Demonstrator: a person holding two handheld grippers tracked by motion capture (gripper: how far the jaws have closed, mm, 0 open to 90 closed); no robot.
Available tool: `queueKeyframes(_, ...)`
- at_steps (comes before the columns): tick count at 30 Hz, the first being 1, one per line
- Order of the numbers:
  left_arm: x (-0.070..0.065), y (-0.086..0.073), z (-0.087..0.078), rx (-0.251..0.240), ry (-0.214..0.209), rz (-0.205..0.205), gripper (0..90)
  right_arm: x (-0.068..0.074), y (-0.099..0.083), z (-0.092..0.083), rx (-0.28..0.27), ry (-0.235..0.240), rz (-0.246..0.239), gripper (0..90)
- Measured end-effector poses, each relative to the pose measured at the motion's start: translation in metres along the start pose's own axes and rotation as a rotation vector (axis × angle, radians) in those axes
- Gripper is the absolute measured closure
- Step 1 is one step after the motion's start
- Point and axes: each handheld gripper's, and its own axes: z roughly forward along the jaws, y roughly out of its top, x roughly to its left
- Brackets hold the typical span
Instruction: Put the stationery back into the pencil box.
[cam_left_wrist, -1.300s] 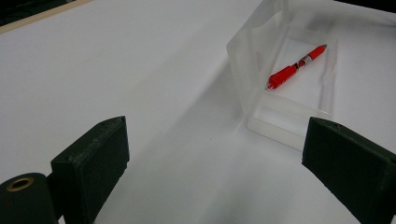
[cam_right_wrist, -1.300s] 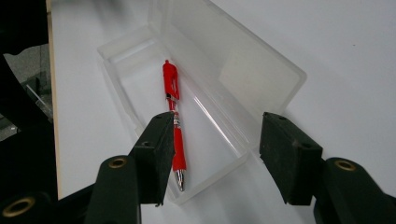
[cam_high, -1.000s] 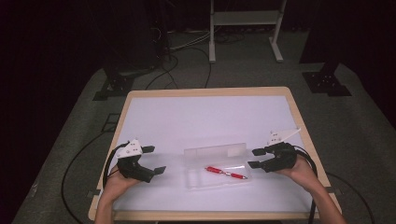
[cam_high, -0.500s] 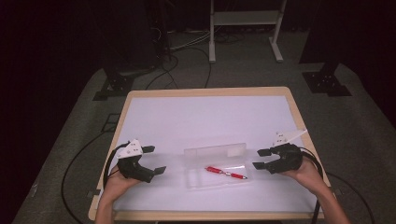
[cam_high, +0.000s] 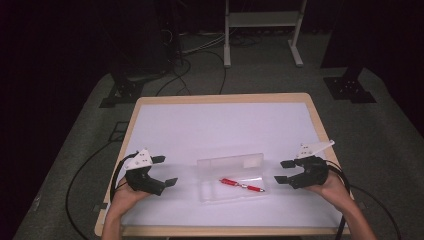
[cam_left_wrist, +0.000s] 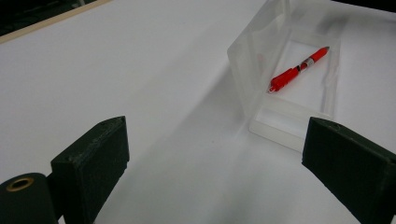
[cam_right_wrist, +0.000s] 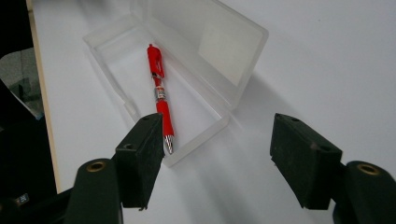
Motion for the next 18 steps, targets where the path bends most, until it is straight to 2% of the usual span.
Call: queueKeyframes(18,-0.004,0.003,-0.002,-0.006,-0.003,0.009,6.9,0.001,-0.018,-0.013,-0.005,-0.034,0.031,27.2)
